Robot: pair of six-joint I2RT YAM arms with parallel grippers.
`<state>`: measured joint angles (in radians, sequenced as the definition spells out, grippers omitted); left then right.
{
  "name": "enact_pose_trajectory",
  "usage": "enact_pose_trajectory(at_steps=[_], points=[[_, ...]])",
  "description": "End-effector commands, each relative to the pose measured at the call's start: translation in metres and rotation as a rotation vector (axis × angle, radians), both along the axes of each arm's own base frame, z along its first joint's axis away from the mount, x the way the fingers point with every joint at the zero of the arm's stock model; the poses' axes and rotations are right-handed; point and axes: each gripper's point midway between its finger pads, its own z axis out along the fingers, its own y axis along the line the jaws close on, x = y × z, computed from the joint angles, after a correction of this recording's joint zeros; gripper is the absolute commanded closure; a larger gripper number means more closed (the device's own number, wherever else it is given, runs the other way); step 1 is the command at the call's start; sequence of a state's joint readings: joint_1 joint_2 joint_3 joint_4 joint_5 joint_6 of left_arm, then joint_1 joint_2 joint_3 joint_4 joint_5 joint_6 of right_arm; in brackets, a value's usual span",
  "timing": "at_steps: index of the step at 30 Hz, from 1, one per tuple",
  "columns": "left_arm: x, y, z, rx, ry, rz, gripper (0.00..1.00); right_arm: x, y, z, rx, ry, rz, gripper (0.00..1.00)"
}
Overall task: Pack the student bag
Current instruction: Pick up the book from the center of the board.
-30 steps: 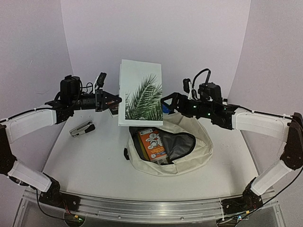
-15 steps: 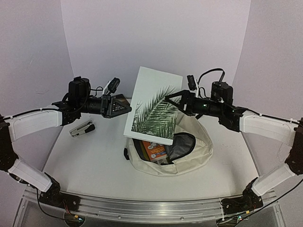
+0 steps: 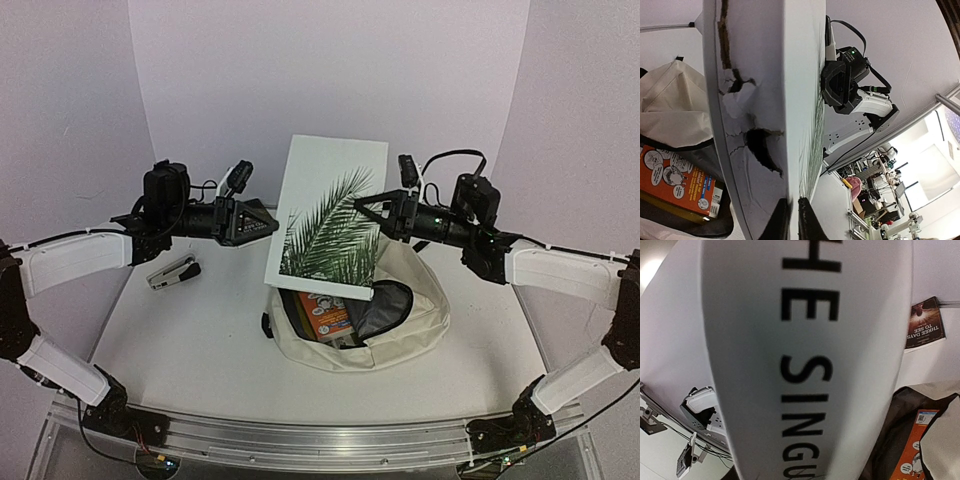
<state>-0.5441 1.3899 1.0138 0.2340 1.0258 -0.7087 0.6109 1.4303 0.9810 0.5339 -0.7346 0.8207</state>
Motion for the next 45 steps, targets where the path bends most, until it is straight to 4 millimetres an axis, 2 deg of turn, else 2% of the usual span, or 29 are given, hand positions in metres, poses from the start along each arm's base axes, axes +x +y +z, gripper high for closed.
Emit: enact_pose_trajectory(at_steps=[1,5,8,10,13,18,22,30,32,39,45], points=[[0.003,0.000,0.019,-0.030,-0.071,0.012,0.80,-0.006,0.000,0.023,0.066,-0.061,0.028,0.65],[0.008,0.004,0.016,0.008,-0.104,0.072,0.46,-0.005,-0.001,0.024,0.072,-0.057,0.015,0.67],[0.012,0.007,0.010,0.048,-0.136,0.104,0.26,-0.004,-0.001,0.024,0.074,-0.054,0.018,0.67],[0.015,0.008,0.003,0.082,-0.143,0.117,0.19,-0.005,0.000,0.024,0.074,-0.052,0.028,0.67],[0.018,0.004,-0.002,0.102,-0.137,0.100,0.14,-0.007,0.002,0.023,0.073,-0.050,0.049,0.68],[0.016,-0.003,0.013,0.047,-0.158,0.037,0.11,-0.011,0.005,0.024,0.080,-0.046,0.085,0.68],[0.015,-0.009,0.026,-0.014,-0.178,0.003,0.10,-0.013,0.007,0.024,0.086,-0.043,0.106,0.67],[0.016,-0.018,0.031,-0.075,-0.170,-0.040,0.13,-0.014,0.010,0.020,0.090,-0.031,0.134,0.66],[0.015,-0.020,0.033,-0.096,-0.165,-0.055,0.18,-0.014,0.011,0.018,0.090,-0.029,0.141,0.66],[0.016,-0.021,0.030,-0.105,-0.148,-0.050,0.50,-0.011,0.011,0.011,0.086,-0.012,0.129,0.62],[0.018,-0.019,0.027,-0.114,-0.128,-0.025,0.64,-0.004,0.009,0.007,0.084,-0.006,0.089,0.54]])
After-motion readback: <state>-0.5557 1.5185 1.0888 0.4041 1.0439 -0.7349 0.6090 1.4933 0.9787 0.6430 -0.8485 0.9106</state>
